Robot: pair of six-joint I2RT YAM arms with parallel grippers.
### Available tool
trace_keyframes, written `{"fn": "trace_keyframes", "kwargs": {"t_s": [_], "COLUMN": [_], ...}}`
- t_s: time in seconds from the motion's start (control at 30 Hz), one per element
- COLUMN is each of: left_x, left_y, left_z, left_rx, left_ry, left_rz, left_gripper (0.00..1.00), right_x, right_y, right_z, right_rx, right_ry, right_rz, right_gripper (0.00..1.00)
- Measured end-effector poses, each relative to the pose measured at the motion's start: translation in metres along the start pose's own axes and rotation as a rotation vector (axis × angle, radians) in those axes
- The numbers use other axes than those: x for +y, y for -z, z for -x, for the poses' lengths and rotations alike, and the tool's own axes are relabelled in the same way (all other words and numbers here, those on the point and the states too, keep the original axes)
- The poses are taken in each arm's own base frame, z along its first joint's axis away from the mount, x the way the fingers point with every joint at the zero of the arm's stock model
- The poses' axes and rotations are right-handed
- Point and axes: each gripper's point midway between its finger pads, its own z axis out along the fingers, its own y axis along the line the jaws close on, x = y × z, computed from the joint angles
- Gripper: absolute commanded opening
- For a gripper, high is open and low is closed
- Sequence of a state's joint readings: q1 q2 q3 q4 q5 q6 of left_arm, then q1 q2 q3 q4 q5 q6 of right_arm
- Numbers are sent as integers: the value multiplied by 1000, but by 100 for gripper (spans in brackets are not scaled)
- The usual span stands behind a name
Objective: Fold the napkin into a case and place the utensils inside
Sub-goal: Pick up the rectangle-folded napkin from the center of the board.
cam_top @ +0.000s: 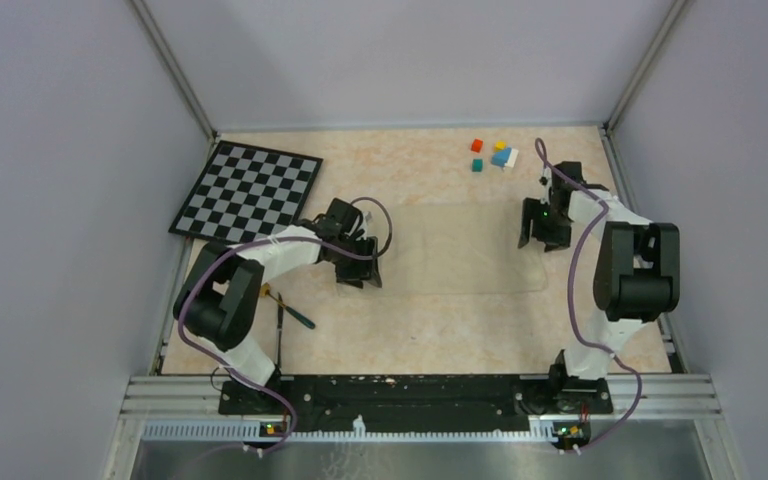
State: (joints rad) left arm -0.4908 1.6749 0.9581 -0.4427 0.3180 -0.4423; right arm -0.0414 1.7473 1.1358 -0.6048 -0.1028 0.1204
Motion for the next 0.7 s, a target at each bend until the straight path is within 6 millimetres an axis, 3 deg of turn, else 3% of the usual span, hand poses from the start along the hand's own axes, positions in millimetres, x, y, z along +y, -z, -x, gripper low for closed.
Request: {"fn": "trace_keyframes", "kwargs": {"t_s": [0.2,0.33,0.57,0.7], "left_x": [1,2,2,3], "left_y": [0,1,2,3], "left_z": [0,0,-1,-3], "left_rx": [-26,-37,-49,-52], "left_ry": [1,6,12,13], "left_rz": [-3,-4,-2,1], "left_gripper": [58,58,58,58], "right_x": [-6,-2,9,13], "right_y": [-10,-13,-18,-20], "right_z": [-6,-5,0,5], "right_rx": [38,31,17,-9], "right_ry": [35,66,113,114], "right_rz": [-58,-80,-108,-96], "right_gripper": [63,55,26,2]}}
